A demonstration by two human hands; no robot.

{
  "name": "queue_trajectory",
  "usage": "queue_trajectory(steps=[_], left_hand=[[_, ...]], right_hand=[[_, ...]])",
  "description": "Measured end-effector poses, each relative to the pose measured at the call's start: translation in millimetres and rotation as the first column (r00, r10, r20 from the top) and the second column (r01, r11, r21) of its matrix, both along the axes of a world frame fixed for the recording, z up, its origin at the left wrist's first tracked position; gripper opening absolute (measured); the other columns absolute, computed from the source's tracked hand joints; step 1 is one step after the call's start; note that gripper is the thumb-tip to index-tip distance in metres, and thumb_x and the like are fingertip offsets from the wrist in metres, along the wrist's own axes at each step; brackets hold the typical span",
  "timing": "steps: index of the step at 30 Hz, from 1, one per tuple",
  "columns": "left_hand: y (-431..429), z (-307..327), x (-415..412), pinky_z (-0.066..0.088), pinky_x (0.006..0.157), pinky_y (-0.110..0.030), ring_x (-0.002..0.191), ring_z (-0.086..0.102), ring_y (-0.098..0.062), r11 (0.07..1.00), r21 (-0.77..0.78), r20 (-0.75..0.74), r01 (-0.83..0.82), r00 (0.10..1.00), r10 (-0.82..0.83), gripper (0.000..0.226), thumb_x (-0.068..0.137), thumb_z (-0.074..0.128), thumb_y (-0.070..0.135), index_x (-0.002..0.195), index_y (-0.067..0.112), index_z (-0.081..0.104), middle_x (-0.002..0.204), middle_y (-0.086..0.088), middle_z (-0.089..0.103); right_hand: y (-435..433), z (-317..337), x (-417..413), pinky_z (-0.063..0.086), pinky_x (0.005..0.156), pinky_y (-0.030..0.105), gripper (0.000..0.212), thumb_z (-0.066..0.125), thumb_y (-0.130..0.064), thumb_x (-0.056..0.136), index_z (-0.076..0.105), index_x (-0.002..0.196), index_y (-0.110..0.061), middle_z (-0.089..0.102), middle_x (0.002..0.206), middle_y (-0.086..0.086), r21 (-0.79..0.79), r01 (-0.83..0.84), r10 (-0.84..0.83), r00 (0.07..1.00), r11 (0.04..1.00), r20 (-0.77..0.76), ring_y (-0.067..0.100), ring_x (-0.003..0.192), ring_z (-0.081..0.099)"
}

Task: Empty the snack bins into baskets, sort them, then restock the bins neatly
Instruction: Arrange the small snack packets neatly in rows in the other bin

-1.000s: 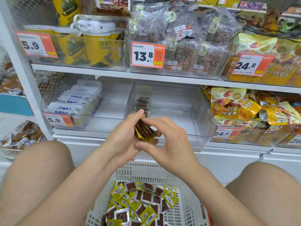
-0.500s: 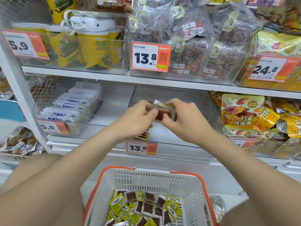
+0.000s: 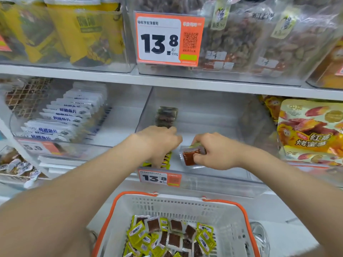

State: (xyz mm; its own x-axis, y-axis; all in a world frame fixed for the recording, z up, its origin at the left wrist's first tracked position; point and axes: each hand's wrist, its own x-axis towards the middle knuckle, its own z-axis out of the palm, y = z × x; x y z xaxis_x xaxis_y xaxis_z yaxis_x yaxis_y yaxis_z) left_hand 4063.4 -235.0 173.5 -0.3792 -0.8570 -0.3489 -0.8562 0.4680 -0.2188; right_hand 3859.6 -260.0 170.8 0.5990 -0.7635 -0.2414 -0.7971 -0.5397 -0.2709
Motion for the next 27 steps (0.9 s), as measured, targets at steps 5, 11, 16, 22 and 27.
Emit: queue_trajectory(steps=[5, 11, 16, 22, 27], left_hand=[[-1.1, -9.0, -0.3, 0.043, 0.065, -0.041, 0.086, 0.045, -0.027, 0.999, 0.025, -0.043, -0.020, 0.999, 0.021, 0.038, 0.083, 0.070, 0.013, 0.107, 0.021, 0.042, 0.116, -0.009, 0.042], [-2.2, -8.7, 3.7, 0.050, 0.074, -0.045, 0.098, 0.048, -0.027, 0.998, 0.039, -0.164, 0.051, 0.986, -0.044, 0.049, 0.073, 0.085, 0.007, 0.104, 0.033, 0.054, 0.112, 0.000, 0.040], [0.8, -9.7, 5.5, 0.051, 0.085, -0.042, 0.101, 0.037, -0.021, 0.992, 0.092, -0.120, 0.085, 0.990, -0.074, 0.057, 0.081, 0.074, -0.002, 0.115, 0.043, 0.072, 0.111, 0.005, 0.034], [3.0, -15.0, -4.5, 0.047, 0.082, -0.042, 0.100, 0.033, -0.023, 0.990, 0.084, -0.056, 0.117, 0.992, -0.112, 0.036, 0.091, 0.065, 0.002, 0.104, 0.036, 0.070, 0.112, 0.001, 0.036], [2.9, -5.0, 0.3, 0.039, 0.071, -0.038, 0.102, 0.050, -0.027, 0.997, 0.020, -0.041, 0.076, 0.996, -0.075, 0.035, 0.085, 0.070, 0.014, 0.111, 0.032, 0.056, 0.114, 0.001, 0.044]], right_hand=[[-4.7, -4.5, -1.6, 0.040, 0.072, 0.028, 0.027, 0.061, -0.037, 0.092, 0.062, 0.112, -0.019, 0.062, 0.085, -0.010, 0.090, -0.018, 0.021, 0.999, 0.996, -0.034, 0.014, 0.082, 0.057], [-2.9, -3.1, -6.7, 0.050, 0.076, 0.032, 0.027, 0.062, -0.040, 0.090, 0.062, 0.111, -0.024, 0.065, 0.088, -0.010, 0.152, -0.010, 0.018, 0.998, 0.988, -0.052, -0.001, 0.081, 0.057], [1.2, -2.2, -17.6, 0.052, 0.076, 0.033, 0.027, 0.064, -0.039, 0.088, 0.063, 0.111, -0.025, 0.065, 0.087, -0.011, 0.139, 0.002, 0.006, 0.998, 0.990, -0.056, 0.005, 0.084, 0.062], [3.5, -5.0, -25.7, 0.051, 0.071, 0.032, 0.026, 0.065, -0.036, 0.091, 0.062, 0.114, -0.024, 0.065, 0.085, -0.010, 0.127, -0.004, 0.006, 1.000, 0.992, -0.012, 0.004, 0.077, 0.062], [2.1, -11.8, -21.2, 0.041, 0.068, 0.024, 0.028, 0.068, -0.043, 0.095, 0.060, 0.119, -0.031, 0.066, 0.094, -0.012, 0.135, -0.107, 0.105, 0.994, 0.985, 0.025, 0.000, 0.077, 0.057]])
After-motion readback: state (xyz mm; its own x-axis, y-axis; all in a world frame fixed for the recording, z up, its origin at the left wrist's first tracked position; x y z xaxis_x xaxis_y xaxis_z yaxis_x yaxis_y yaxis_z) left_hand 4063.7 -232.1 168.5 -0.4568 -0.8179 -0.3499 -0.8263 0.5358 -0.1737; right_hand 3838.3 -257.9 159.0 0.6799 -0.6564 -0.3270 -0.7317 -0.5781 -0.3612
